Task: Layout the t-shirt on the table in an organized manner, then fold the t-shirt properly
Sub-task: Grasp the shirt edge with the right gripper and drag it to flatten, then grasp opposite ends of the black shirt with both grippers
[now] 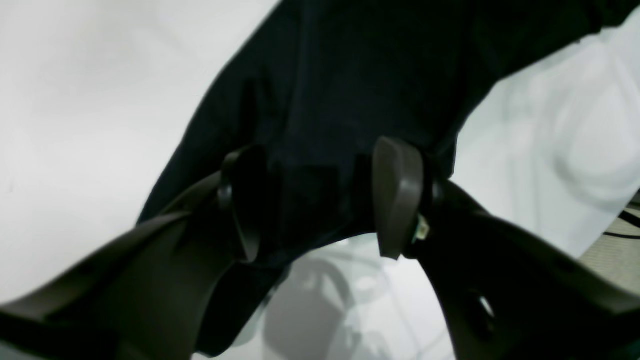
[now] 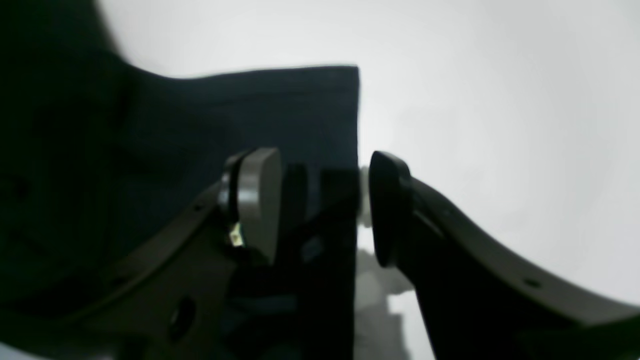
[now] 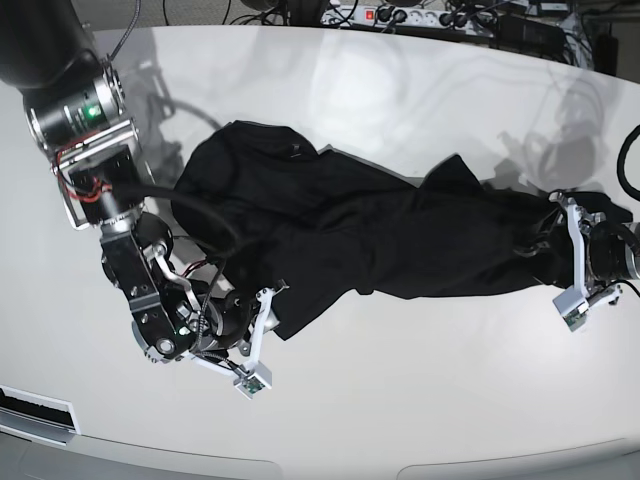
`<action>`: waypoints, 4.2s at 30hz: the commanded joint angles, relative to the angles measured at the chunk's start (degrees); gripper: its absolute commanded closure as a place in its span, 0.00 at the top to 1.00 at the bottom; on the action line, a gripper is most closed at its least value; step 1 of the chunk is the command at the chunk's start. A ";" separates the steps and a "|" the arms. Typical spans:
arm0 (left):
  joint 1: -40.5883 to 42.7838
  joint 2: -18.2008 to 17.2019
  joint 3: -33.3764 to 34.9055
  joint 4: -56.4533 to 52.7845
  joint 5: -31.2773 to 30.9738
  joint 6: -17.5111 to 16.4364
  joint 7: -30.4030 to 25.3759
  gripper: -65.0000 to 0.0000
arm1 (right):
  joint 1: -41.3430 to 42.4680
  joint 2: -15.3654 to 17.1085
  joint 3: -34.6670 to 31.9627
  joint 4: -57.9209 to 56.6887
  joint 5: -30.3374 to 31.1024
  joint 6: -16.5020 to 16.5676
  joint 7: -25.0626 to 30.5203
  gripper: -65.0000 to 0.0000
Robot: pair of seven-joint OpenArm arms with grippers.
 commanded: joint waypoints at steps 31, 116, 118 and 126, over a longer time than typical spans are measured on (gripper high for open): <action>-1.03 -1.33 -0.70 0.52 -1.29 -0.15 0.15 0.53 | -3.67 -2.19 9.77 -13.79 4.17 0.76 13.97 0.31; 7.04 20.79 -21.53 -7.89 8.59 6.23 0.39 0.53 | -19.76 10.43 18.62 41.81 -14.08 -14.78 -3.91 0.00; 7.04 21.75 -21.53 -7.89 12.04 6.25 -0.87 0.53 | -20.24 10.43 18.62 41.81 -15.32 -14.64 -3.76 0.00; 7.02 22.67 -21.53 -8.15 18.38 10.91 -5.70 0.53 | -21.84 10.45 18.62 41.81 -16.55 -14.49 -3.76 0.00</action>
